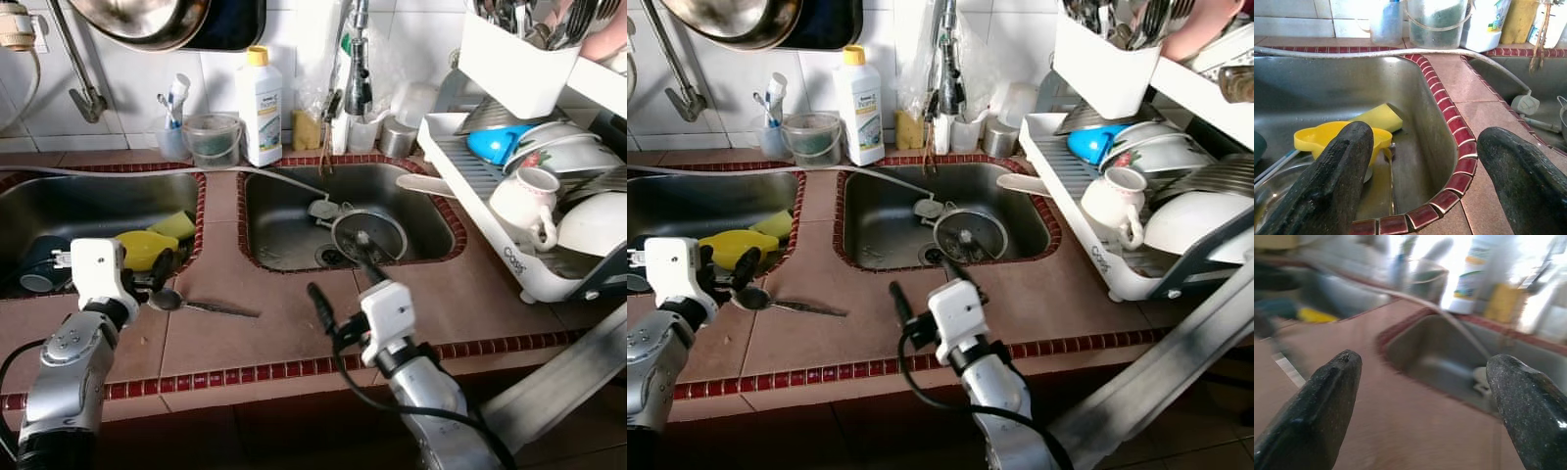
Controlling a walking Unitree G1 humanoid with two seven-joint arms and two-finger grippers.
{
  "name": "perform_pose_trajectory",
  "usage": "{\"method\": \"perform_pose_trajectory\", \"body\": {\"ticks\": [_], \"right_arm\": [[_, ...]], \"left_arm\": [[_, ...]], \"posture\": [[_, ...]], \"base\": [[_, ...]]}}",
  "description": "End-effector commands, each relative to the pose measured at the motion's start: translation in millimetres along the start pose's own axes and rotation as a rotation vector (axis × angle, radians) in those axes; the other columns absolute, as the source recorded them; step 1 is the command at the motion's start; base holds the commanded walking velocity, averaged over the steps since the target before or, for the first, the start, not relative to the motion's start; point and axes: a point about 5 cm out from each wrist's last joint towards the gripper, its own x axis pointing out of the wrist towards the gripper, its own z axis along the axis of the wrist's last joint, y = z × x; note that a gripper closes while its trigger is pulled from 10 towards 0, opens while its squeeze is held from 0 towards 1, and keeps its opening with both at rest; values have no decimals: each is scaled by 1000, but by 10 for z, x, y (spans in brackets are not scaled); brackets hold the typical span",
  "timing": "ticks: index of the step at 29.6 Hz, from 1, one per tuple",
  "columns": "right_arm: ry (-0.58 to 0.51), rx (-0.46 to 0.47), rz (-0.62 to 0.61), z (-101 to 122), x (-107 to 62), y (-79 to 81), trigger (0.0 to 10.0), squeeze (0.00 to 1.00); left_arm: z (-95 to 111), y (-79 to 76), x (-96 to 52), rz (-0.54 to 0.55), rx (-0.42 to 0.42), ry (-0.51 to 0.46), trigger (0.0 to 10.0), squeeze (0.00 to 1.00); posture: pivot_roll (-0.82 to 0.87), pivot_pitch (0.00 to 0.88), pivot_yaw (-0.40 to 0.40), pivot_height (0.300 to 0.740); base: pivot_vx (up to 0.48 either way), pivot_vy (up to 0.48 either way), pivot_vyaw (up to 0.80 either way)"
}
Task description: Kitchen organization
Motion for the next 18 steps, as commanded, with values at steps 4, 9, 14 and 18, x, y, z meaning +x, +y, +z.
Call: {"method": "perform_pose_trajectory", "body": {"ticks": [4,9,14,18], "right_arm": [[30,-20,88,-13,-7,72,10000,0],[47,-16,117,-17,-16,103,10000,0],[44,-16,127,1,-7,109,10000,0],[49,-18,124,-7,-16,97,10000,0]], "left_arm": [[3,33,-9,10,-7,-2,10000,0],[-85,64,-69,22,-21,25,10000,0],[-256,178,-184,35,-50,73,10000,0],[-333,262,-237,42,-125,94,10000,0]], "posture": [[-81,21,-33,740],[-74,27,-42,740],[-72,31,-45,740],[-74,32,-46,740]], "base": [[0,0,0],[0,0,0],[0,0,0],[0,0,0]]}}
